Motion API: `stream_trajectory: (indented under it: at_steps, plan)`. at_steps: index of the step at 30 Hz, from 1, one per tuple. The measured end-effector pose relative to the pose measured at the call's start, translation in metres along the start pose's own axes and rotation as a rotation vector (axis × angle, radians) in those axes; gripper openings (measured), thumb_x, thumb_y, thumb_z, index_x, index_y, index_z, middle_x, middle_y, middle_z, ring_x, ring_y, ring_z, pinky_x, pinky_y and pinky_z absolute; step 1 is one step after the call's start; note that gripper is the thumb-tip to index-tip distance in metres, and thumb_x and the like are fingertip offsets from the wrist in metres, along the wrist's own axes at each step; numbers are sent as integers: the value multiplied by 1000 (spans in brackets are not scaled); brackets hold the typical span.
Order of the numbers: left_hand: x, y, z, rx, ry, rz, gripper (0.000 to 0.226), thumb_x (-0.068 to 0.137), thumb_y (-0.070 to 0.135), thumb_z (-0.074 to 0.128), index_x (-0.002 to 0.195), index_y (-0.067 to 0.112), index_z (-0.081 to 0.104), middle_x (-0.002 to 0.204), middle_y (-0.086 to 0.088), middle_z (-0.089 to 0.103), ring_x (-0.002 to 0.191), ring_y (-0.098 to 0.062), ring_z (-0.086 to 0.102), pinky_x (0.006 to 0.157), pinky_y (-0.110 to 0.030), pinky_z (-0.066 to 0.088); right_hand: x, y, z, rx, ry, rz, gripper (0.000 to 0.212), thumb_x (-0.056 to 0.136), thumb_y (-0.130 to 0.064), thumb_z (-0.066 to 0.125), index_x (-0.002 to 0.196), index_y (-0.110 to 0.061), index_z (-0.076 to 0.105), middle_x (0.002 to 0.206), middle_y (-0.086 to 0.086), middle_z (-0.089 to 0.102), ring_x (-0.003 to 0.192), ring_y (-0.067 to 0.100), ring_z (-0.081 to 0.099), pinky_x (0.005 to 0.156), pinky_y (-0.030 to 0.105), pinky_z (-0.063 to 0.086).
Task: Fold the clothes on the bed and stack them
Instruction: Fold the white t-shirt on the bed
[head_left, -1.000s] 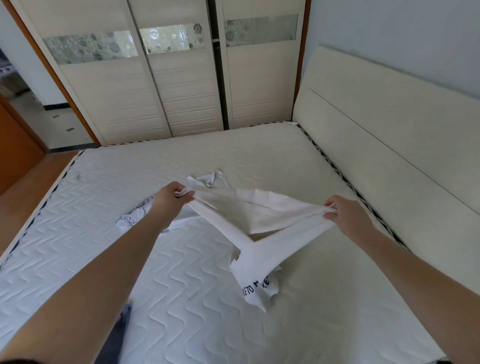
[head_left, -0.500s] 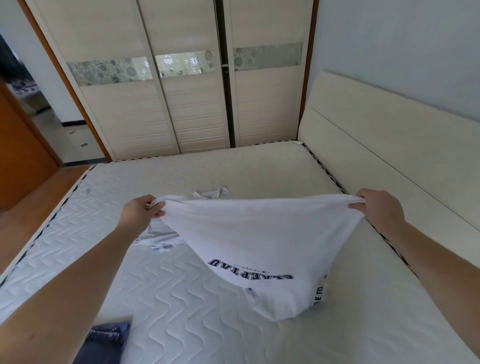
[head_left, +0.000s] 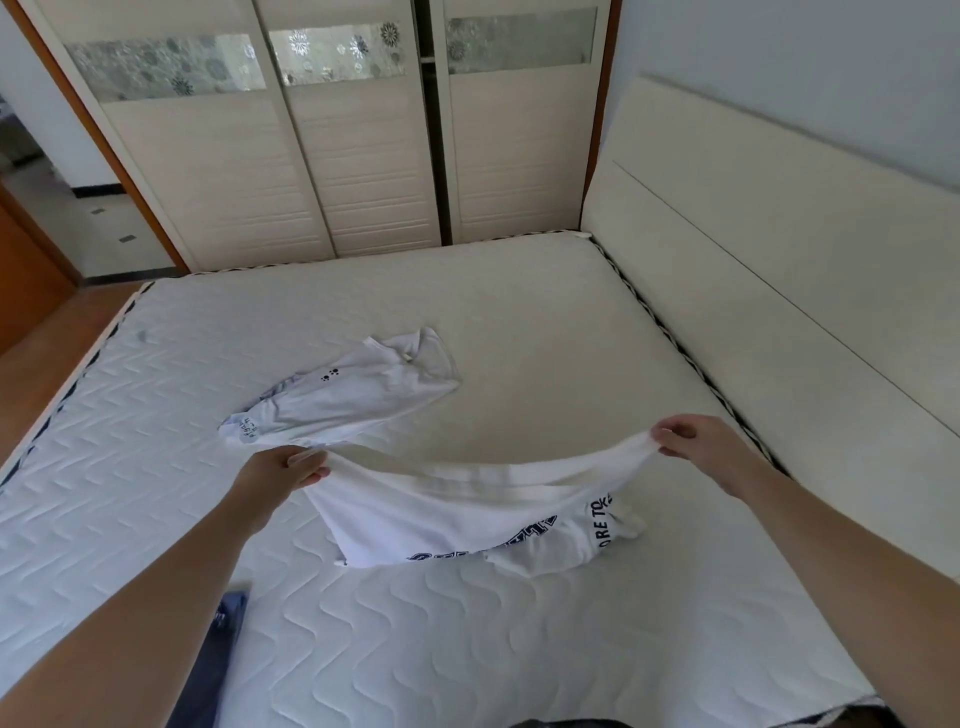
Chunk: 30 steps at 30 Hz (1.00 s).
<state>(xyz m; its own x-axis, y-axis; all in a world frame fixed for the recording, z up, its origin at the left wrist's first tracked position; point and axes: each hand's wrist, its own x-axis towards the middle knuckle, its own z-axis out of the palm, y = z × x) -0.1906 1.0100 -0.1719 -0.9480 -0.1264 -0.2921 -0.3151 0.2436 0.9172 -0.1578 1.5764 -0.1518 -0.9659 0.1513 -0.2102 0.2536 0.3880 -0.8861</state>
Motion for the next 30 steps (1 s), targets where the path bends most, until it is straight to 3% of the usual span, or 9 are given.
stream_trajectory:
  at_steps: [3,8,14,19,25,27,30]
  plan:
    - [-6,-12,8,-44,-32,-65,18,93,12,64,104,-1,70,101,-17,73,103,-24,68,99,-33,49,-4,16,8,9,-5,30,10,87,-6,69,95,-11,73,94,10,73,89,19,67,89,28,52]
    - [-20,-23,13,121,-86,-63,19,92,-1,59,108,3,71,109,-20,69,103,-27,61,98,-33,44,-5,30,18,-119,13,101,26,86,4,62,108,-7,72,99,9,70,93,21,63,80,25,46]
    - [-31,-29,14,238,-155,-46,28,90,-3,63,116,4,69,105,-16,69,99,-22,59,91,-30,40,-1,44,31,-168,91,152,27,87,2,53,99,-7,75,95,11,72,92,29,68,94,44,53]
    - [-32,-33,18,255,-161,-71,33,91,-9,54,120,1,66,111,-16,65,98,-20,55,89,-28,37,4,55,39,-195,110,139,29,83,2,55,84,-20,74,89,7,74,83,24,69,90,41,54]
    - [-26,-37,22,171,-72,-135,29,92,-8,48,111,-2,70,112,-19,67,108,-28,60,104,-39,43,8,56,39,-213,127,142,29,83,2,54,85,-19,74,88,7,73,83,26,69,89,41,53]
    - [-23,-38,23,142,20,-165,22,91,-4,53,102,-3,73,103,-18,71,100,-27,65,98,-36,50,7,55,37,-228,131,138,28,83,0,55,83,-21,73,87,6,73,82,24,69,85,38,52]
    - [-22,-40,20,316,145,-135,15,87,7,62,87,6,76,82,-9,74,79,-19,69,69,-23,51,4,54,33,-372,125,75,21,83,-4,59,86,-20,72,85,3,70,85,24,64,75,29,43]
